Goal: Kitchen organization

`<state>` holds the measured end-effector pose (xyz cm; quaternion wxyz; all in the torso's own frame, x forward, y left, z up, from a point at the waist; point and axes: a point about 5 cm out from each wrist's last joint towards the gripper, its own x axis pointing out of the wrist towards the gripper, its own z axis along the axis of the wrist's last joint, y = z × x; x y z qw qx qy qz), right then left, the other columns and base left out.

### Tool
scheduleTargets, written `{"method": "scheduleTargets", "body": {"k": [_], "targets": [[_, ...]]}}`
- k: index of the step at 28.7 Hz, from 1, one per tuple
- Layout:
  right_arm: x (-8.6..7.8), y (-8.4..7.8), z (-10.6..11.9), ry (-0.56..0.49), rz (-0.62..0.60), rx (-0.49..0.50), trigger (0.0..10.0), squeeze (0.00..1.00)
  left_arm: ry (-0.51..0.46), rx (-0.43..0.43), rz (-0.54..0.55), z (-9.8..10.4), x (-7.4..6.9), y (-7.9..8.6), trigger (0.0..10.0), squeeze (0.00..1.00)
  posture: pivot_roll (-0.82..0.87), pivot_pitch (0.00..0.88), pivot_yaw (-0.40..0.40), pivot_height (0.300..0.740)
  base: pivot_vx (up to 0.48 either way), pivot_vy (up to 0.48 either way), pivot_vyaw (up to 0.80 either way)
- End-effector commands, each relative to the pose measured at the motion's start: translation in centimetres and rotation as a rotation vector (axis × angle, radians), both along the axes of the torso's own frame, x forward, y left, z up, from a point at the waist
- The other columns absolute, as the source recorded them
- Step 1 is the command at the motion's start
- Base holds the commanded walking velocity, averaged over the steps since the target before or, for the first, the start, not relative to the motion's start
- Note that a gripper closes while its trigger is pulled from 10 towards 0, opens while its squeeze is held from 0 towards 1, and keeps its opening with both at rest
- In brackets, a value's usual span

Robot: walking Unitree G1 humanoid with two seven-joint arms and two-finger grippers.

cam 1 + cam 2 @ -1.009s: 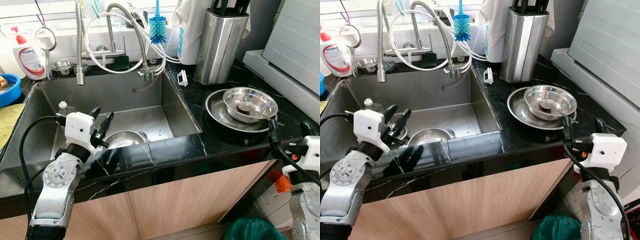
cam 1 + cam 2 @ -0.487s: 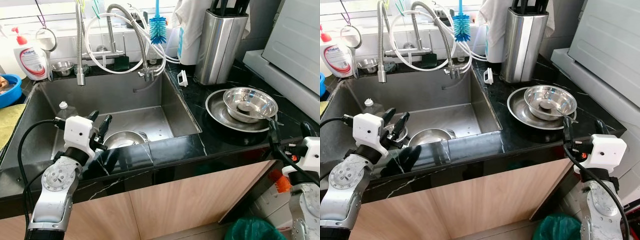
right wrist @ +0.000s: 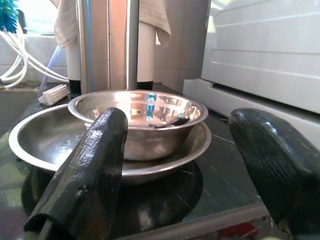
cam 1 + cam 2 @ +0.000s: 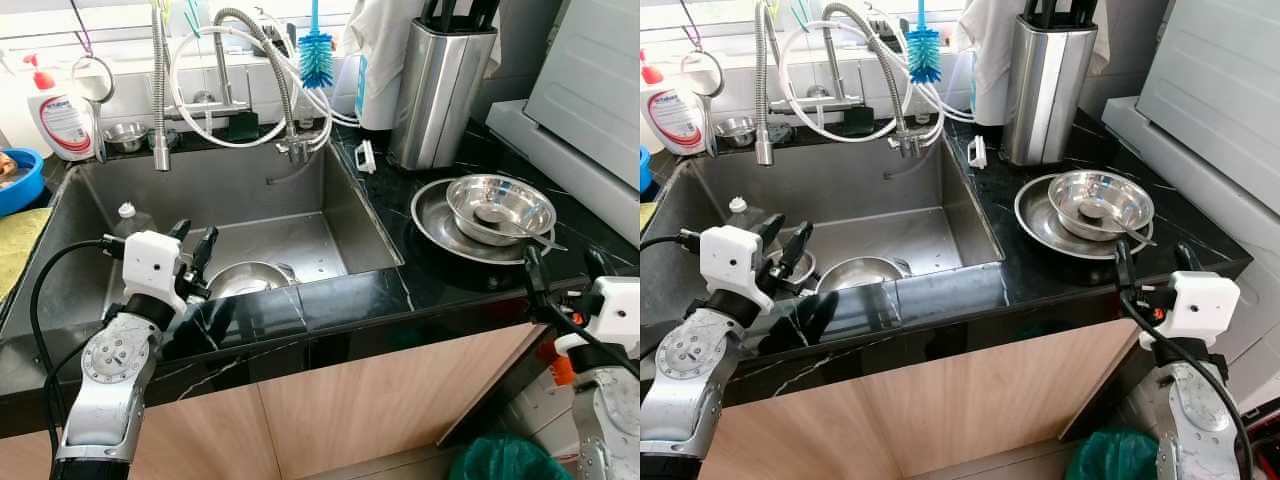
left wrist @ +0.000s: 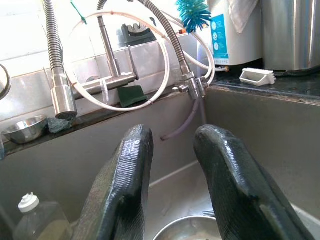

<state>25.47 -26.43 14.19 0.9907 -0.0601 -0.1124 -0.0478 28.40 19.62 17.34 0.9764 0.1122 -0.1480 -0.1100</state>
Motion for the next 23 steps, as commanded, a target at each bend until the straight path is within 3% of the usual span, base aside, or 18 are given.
{"method": "scheduleTargets", "body": {"k": [1, 6, 23], "targets": [[0.4, -0.4, 0.4, -0.009, -0.012, -0.001, 10.0, 0.00, -0.011, 0.012, -0.005, 0.2, 0.0, -0.3, 10.0, 0.00, 0.04, 0.012, 0.004, 0.740, 0.000, 0.000, 0.00], [1.4, -1.3, 0.7, -0.011, -0.055, -0.005, 10.0, 0.00, -0.009, 0.013, -0.007, 0.2, -0.2, -0.3, 10.0, 0.00, 0.05, 0.017, -0.001, 0.740, 0.000, 0.000, 0.00], [1.9, -1.0, 0.1, 0.012, -0.037, 0.009, 10.0, 0.00, -0.013, 0.010, 0.002, 0.4, -0.2, -0.3, 10.0, 0.00, 0.05, 0.017, -0.005, 0.740, 0.000, 0.000, 0.00]]}}
